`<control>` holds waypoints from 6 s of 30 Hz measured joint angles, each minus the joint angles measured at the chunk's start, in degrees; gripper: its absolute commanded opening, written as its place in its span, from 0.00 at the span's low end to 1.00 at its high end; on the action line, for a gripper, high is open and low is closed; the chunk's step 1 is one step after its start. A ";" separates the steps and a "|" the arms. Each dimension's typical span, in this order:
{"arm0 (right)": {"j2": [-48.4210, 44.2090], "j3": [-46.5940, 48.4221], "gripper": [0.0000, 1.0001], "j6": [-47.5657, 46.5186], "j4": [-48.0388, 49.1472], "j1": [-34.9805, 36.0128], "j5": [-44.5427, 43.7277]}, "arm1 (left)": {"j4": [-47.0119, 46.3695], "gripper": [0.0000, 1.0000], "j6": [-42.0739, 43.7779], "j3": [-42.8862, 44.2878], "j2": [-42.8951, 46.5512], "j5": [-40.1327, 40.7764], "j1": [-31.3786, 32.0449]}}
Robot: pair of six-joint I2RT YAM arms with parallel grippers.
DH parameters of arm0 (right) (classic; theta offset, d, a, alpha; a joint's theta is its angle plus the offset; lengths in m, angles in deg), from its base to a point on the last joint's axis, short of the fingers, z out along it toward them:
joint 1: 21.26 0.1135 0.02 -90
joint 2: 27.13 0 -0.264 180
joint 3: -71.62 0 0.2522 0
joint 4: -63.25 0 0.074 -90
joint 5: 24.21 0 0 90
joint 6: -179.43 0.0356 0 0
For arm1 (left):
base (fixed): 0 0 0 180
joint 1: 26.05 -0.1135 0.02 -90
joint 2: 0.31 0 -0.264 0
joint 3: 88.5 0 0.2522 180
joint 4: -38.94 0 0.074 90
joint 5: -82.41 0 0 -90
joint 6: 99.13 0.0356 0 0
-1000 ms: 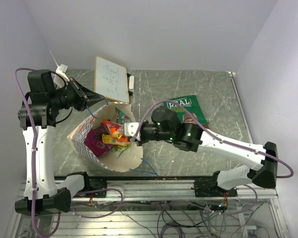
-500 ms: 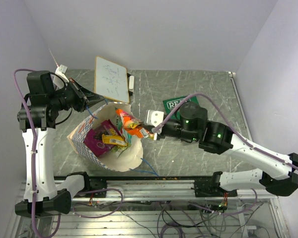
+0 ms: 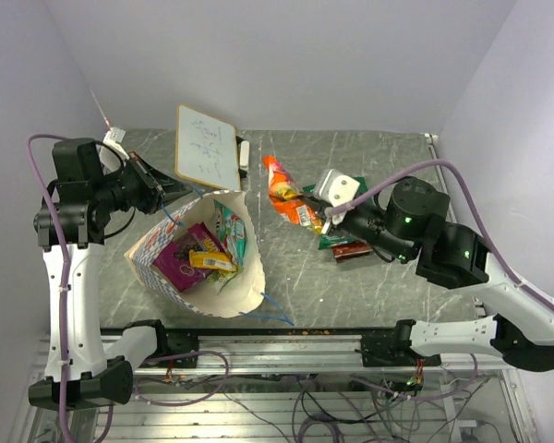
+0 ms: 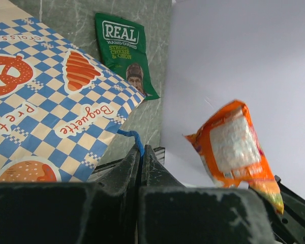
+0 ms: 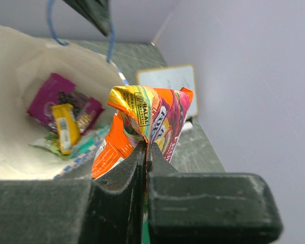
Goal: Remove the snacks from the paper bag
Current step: Place the snack at the center of the board, then take out the snack from the paper bag.
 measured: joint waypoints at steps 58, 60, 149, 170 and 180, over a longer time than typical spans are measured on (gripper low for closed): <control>40.17 -2.62 0.00 13.51 -4.48 -42.95 -14.14 | 3.82 0.07 3.61 3.10 -5.42 -1.44 0.00; 42.77 -1.84 0.00 14.36 -4.37 -42.62 -13.62 | 3.82 0.07 3.67 3.10 -5.55 -1.42 0.00; 47.78 6.01 0.75 66.49 0.85 6.99 -29.53 | -2.19 0.07 -1.51 -0.87 -1.73 -5.33 0.00; 55.30 5.95 0.78 77.31 2.05 2.82 -38.21 | -0.70 0.07 -0.48 1.25 -2.25 -5.31 0.00; 59.12 6.23 0.36 75.23 7.67 0.39 -35.30 | 0.66 0.07 0.02 1.27 -2.67 -5.20 0.00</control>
